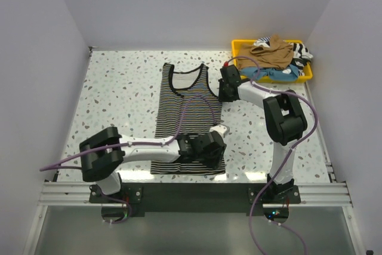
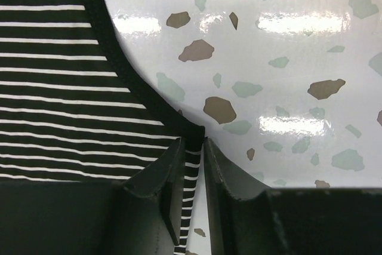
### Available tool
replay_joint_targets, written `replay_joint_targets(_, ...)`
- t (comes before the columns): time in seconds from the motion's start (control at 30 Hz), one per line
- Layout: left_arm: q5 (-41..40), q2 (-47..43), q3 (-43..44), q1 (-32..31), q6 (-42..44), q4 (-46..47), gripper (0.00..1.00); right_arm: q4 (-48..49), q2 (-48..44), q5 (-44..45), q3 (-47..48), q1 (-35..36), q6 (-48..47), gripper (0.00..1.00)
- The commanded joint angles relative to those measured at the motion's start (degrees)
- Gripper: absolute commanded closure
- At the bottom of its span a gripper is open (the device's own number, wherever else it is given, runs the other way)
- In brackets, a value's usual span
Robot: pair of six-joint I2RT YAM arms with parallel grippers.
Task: Fold and stack the tank tops
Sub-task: Fold the tank top
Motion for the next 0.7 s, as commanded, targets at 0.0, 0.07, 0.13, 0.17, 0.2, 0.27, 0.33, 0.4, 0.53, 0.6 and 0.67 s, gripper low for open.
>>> replay_joint_targets(0.0,-3.04,4.17,4.79,-3.74,-0.37,0.15,0.53,1.85,0.5,1.1,0.42,-0.22,0.05,0.78)
replay_joint_targets(0.07,-4.62,5.58,5.76,-4.79,-0.37,-0.48,0.52,2.21,0.59,1.1,-0.11,-0.22,0.22,0.85)
replay_joint_targets(0.13,-4.54,6.98,6.03,-5.59,-0.72,0.4,0.52,2.73,0.42,1.36,-0.72,-0.22,0.31,0.9)
replay_joint_targets(0.17,-4.45,8.03,6.72,-5.85,-0.72,0.4,0.52,2.91,0.24,1.45,-0.99,-0.31,0.22,0.92)
replay_joint_targets(0.2,-4.89,8.48,7.17,-6.63,-0.9,0.31,0.52,3.09,0.24,1.62,-1.16,-0.4,0.22,0.92)
replay_joint_targets(0.27,-7.26,10.32,9.09,-7.43,-1.07,-1.0,0.51,3.35,-0.02,1.45,-1.43,-0.4,0.13,0.94)
replay_joint_targets(0.33,-9.19,11.38,10.5,-8.48,-1.07,-2.49,0.5,3.18,-0.2,1.36,-1.6,-0.4,0.13,0.95)
replay_joint_targets(0.4,-10.95,12.78,12.26,-9.19,-0.81,-3.02,0.5,3.44,-0.29,1.1,-1.78,-0.4,0.31,0.96)
replay_joint_targets(0.53,-14.38,15.07,15.25,-10.16,-1.16,-6.62,0.5,3.44,-0.29,0.92,-1.87,-0.4,0.22,0.97)
replay_joint_targets(0.6,-15.43,16.21,15.69,-10.42,-1.86,-7.59,0.53,3.53,-0.11,0.84,-1.78,-0.4,0.22,0.98)
replay_joint_targets(0.67,-16.49,17.09,15.87,-10.6,-2.04,-8.03,0.57,3.53,-0.11,0.75,-1.96,-0.4,0.22,0.98)
